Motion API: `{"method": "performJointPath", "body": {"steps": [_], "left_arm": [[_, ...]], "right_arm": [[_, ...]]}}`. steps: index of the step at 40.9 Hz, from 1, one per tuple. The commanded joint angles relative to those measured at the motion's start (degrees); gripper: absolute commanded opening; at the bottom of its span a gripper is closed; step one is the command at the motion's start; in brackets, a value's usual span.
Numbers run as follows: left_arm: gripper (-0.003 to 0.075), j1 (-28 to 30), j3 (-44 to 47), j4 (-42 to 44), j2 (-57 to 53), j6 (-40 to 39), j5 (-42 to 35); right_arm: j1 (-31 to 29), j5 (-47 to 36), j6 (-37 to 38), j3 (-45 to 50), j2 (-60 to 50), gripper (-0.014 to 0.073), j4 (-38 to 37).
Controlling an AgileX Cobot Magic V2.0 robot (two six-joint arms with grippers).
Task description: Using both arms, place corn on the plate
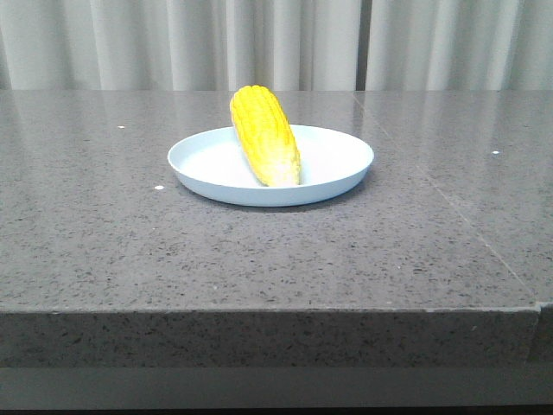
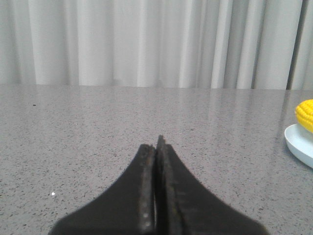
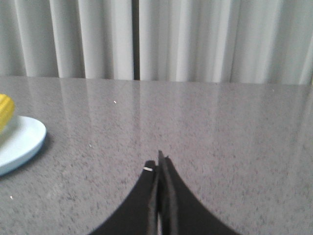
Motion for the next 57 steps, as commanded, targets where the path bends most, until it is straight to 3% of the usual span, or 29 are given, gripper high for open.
{"method": "performJointPath", "body": {"steps": [1, 57], "left_arm": [[-0.002, 0.08, 1.27, -0.59, -0.93, 0.05, -4.1], [-0.002, 0.08, 1.27, -0.59, -0.93, 0.05, -4.1]], "right_arm": [[-0.42, -10.75, -0.16, 3.26, -1.34, -0.0067, 0.57], [-0.54, -16.2, 0.48, 4.94, -1.31, -0.0067, 1.11]]}}
